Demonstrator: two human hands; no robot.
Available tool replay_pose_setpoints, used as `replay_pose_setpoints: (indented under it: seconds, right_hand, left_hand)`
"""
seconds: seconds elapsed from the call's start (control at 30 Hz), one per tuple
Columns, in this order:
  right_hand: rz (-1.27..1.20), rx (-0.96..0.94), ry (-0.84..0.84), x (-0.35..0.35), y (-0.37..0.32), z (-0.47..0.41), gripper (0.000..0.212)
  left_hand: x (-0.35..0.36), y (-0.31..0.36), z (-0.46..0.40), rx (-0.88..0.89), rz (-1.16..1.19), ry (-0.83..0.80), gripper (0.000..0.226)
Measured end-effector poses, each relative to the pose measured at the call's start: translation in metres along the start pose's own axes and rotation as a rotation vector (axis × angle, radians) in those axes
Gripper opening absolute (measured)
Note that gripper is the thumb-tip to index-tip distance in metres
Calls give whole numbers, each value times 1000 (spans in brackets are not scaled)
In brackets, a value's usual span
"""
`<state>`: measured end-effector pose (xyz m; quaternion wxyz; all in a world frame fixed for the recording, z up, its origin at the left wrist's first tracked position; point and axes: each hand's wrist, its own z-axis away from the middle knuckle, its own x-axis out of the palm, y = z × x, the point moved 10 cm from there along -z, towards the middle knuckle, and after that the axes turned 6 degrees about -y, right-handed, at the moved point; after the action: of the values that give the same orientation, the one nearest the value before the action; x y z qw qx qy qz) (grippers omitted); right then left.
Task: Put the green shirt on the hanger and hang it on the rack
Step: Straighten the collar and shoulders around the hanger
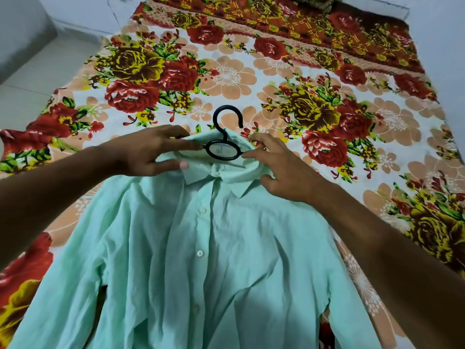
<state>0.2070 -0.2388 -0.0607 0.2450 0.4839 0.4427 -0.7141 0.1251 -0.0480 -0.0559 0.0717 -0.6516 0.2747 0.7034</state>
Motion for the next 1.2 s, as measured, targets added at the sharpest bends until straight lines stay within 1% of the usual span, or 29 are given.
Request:
replay_pose_setpoints:
  seconds: [0.03,0.07,0.13,0.17,0.2,0.27,0.33,0.37,0.47,0.53,0.57,0.6,0.63,0.67,0.7,0.73,0.77,0.83,0.9,0.97,1.0,1.07,1.13,1.17,1.2]
  right_hand:
    - [62,4,-23,0,2,-2,55]
    - [125,-1,-9,-4,3,-4,46]
    - [206,-1,120,-21,7,-5,23]
    - [205,9,193,-30,8,-5,20]
    - [178,16,235,-36,9,-4,22]
    - [95,-8,228,-36,5,-6,27]
    - [55,-14,170,-27,2,-8,28]
    - [51,1,171,-24,4,-8,27]
    - [-2,92,313,-31,18,-1,20]
    - [-44,98,348,-30,18,0,20]
    - [-83,91,328,-26,16,-1,24]
    - [-146,102,288,-18,19,-3,32]
    - [-226,125,244,-12,21,-4,45]
    - [-295,153,217,-7,24,-5,60]
    - [-336,175,207,-4,27,-4,71]
    - [-354,180,205,-1,29,-4,74]
    - [-365,174,209,1,29,-4,70]
    - [-359,162,243,-1,27,-2,54]
    - [-386,172,288,-6,30,3,41]
    - [-487,172,337,-13,33,9,35]
    - [-559,166,347,-16,33,12,37]
    - [-686,158,316,-19,26,16,51]
    - [-716,183,273,-23,17,20,65]
    - [-712,206,274,-26,15,24,64]
    - [-705,218,286,-33,12,30,54]
  left_hand:
    - [1,-2,1,7,-15,-19,60]
    - [1,-4,2,5,-25,-22,62]
    - [-5,-7,2,-17,-57,20,55]
    - [-11,-8,2,-26,-68,67,48]
    - [-19,-8,1,-29,-68,128,40]
    - [-30,-8,0,-46,-36,205,26]
    - [-32,-8,-3,-62,4,212,16]
    - [-31,-10,-3,-78,23,211,16]
    - [-30,-29,1,-210,118,238,31]
    - [-24,-37,3,-309,164,212,52]
    - [-21,-38,2,-329,202,196,66]
    - [-16,-40,1,-339,245,185,79]
    - [-13,-40,1,-340,271,176,87]
    - [-10,-41,1,-337,266,173,84]
    - [-8,-44,1,-334,244,178,68]
    - [-8,-45,2,-331,227,192,49]
    - [-8,-45,4,-330,233,203,37]
    - [-8,-43,5,-341,263,211,25]
    - [-12,-37,7,-353,291,230,20]
    - [-22,-34,15,-390,352,310,19]
    - [-30,-30,20,-398,386,364,17]
    - [-42,-21,27,-400,439,436,14]
    - [-53,-12,32,-389,456,459,25]
    - [-59,-6,35,-382,455,461,30]
    - [-65,1,37,-377,451,449,31]
